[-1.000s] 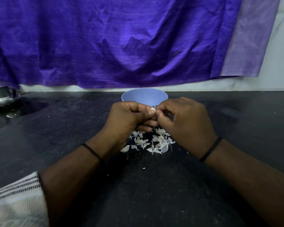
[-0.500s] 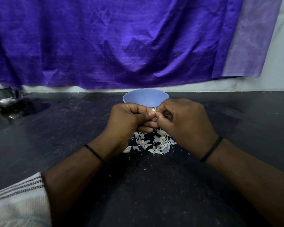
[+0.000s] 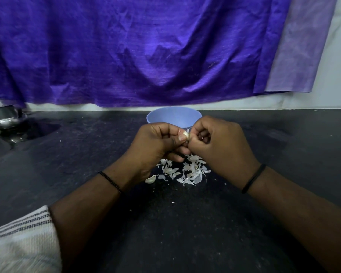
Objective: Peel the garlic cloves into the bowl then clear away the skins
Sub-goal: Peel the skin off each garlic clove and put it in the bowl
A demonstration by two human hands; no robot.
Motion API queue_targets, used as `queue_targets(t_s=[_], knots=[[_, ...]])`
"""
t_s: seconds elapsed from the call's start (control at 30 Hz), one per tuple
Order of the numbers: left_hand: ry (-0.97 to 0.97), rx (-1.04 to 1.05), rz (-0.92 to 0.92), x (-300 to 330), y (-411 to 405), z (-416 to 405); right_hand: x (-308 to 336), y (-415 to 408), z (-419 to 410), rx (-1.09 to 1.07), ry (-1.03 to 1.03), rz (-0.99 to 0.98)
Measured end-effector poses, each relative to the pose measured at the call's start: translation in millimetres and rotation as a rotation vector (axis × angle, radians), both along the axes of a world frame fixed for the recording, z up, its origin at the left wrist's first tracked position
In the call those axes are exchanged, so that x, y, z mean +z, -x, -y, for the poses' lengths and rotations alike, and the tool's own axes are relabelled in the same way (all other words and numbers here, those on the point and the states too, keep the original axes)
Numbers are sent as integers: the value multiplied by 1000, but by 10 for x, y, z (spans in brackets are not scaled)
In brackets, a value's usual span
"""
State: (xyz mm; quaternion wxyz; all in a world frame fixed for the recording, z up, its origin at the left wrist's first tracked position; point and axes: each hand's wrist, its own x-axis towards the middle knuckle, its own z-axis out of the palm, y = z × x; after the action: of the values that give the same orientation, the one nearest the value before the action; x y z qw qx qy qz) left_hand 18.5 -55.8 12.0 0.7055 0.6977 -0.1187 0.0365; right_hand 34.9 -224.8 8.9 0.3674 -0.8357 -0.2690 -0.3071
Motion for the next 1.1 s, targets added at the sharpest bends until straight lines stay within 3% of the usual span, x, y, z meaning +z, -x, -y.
queue_targets(t_s=[0.27,0.37,0.53,0.67,1.1], knots=[[30,-92,-54,5,-28,-49,16,-26,5,217,-330,-449],[90,-136,-91,17,-24,-52,2,-32,19,206,-372,-449],[71,-86,-83,18,-5,-22,2,-1,-2,130,-225,-335],[61,-56,-68,-4,-27,-35,9,12,-11,153,-226,-350],[124,-44,-59,-13,-38,-9,9,43,-102,328,-672,-851]])
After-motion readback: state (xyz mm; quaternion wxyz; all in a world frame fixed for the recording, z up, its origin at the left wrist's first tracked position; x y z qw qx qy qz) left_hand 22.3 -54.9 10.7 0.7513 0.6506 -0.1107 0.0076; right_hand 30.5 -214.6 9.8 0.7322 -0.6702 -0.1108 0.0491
